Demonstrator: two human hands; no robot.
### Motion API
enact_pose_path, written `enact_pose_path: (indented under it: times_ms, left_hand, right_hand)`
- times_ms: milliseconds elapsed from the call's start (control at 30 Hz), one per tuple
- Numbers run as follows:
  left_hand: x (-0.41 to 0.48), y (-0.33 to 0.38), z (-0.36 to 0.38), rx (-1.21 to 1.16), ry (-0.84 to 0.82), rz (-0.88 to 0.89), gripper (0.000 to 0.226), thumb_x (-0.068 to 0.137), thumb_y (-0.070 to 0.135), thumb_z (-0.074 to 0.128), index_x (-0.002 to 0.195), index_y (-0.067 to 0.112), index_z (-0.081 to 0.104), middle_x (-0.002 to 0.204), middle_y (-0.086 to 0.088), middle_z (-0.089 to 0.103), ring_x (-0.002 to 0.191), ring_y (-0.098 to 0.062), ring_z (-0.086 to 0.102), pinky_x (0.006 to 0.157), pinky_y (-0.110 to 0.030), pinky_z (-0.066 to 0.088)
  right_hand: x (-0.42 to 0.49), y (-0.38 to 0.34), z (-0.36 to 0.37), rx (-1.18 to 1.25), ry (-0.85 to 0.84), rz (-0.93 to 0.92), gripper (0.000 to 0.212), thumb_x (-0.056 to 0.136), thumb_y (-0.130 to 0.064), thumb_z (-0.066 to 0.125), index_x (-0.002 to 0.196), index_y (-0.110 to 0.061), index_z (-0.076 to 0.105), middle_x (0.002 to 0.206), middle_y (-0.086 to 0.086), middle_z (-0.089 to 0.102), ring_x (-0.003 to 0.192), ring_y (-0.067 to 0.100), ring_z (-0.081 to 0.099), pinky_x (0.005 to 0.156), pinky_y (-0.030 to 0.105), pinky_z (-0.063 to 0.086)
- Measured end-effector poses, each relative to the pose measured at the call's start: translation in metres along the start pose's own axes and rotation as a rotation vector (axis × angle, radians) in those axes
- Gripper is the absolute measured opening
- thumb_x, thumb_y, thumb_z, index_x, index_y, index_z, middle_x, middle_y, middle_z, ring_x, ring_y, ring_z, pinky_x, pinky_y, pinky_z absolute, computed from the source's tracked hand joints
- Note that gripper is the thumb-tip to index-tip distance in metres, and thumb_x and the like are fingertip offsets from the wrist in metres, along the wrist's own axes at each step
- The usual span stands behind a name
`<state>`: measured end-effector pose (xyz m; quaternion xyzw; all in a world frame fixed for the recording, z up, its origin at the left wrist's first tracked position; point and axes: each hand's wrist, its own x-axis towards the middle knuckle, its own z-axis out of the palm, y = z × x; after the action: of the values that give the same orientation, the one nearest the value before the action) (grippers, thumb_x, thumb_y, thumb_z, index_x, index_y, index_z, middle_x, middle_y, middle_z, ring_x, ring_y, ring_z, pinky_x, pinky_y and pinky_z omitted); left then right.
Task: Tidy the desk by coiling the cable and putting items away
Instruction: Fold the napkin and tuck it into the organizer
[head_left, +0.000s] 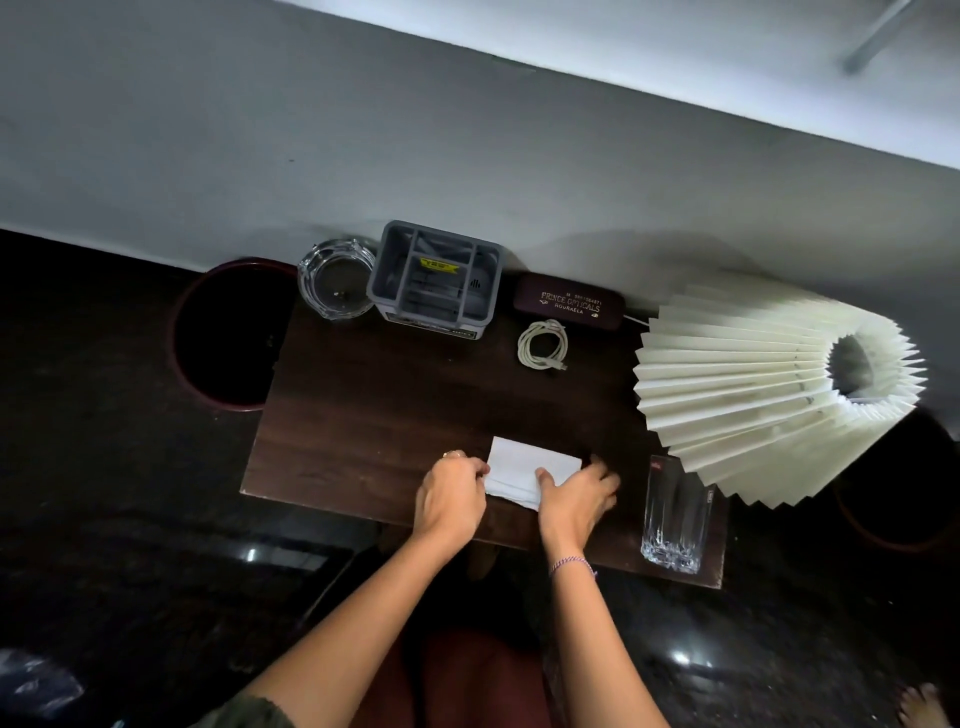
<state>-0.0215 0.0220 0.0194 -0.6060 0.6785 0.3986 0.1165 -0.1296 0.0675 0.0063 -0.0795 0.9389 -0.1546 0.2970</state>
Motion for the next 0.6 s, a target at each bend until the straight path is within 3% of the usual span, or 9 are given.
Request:
enact_pose_path:
  times_ms: [167, 233, 300, 433, 533, 600]
  left_hand:
    - [-0.007, 0.016, -0.009, 0.014, 0.137, 0.123, 0.039, 0.094, 0.018, 0.038, 0.131, 0.015, 0.050, 0.131, -0.001, 0.050, 0.125, -0.017, 0.042, 0.095, -0.030, 0.043]
    - [-0.016, 0.030, -0.019, -0.098, 0.157, 0.188, 0.045, 0.095, 0.023, 0.037, 0.139, 0.014, 0.039, 0.144, -0.001, 0.042, 0.135, -0.015, 0.034, 0.105, -0.027, 0.035]
    - [-0.023, 0.045, -0.036, -0.256, 0.141, 0.230, 0.050, 0.097, 0.029, 0.035, 0.144, 0.014, 0.030, 0.152, 0.000, 0.032, 0.141, -0.012, 0.025, 0.111, -0.020, 0.021]
    - [-0.023, 0.074, -0.075, -0.498, 0.142, 0.266, 0.050, 0.098, 0.032, 0.034, 0.145, 0.017, 0.027, 0.155, 0.001, 0.025, 0.142, -0.007, 0.019, 0.108, -0.012, 0.013]
    - [-0.009, 0.089, -0.102, -0.527, 0.184, 0.277, 0.050, 0.098, 0.031, 0.033, 0.145, 0.015, 0.027, 0.155, -0.002, 0.024, 0.142, -0.010, 0.022, 0.103, -0.006, 0.012]
    - [0.001, 0.097, -0.114, -0.527, 0.192, 0.285, 0.049, 0.098, 0.030, 0.032, 0.145, 0.015, 0.027, 0.155, -0.004, 0.025, 0.142, -0.012, 0.022, 0.106, -0.011, 0.015]
  right_hand:
    - [0.000, -0.009, -0.002, 0.200, -0.096, -0.024, 0.020, 0.078, -0.026, 0.070, 0.088, -0.010, 0.062, 0.097, 0.012, 0.065, 0.091, 0.027, 0.060, 0.073, 0.031, 0.045]
    - [-0.005, -0.027, -0.013, 0.381, -0.149, -0.017, 0.018, 0.078, -0.029, 0.070, 0.082, -0.013, 0.061, 0.086, 0.008, 0.066, 0.079, 0.021, 0.062, 0.069, 0.033, 0.049]
    - [-0.013, -0.053, -0.028, 0.564, -0.222, -0.025, 0.023, 0.079, -0.025, 0.069, 0.092, -0.008, 0.061, 0.079, 0.009, 0.066, 0.072, 0.019, 0.062, 0.068, 0.036, 0.051]
    - [-0.020, -0.111, -0.062, 0.705, -0.373, -0.170, 0.025, 0.084, -0.018, 0.064, 0.106, -0.006, 0.061, 0.092, 0.010, 0.071, 0.081, 0.019, 0.068, 0.070, 0.028, 0.055]
    - [-0.017, -0.146, -0.076, 0.716, -0.466, -0.302, 0.013, 0.088, -0.023, 0.058, 0.088, -0.016, 0.068, 0.087, 0.009, 0.070, 0.078, 0.018, 0.064, 0.070, 0.031, 0.052]
    - [-0.015, -0.163, -0.080, 0.679, -0.464, -0.341, 0.021, 0.089, -0.024, 0.055, 0.072, -0.018, 0.065, 0.066, -0.001, 0.065, 0.056, 0.007, 0.057, 0.053, 0.018, 0.046]
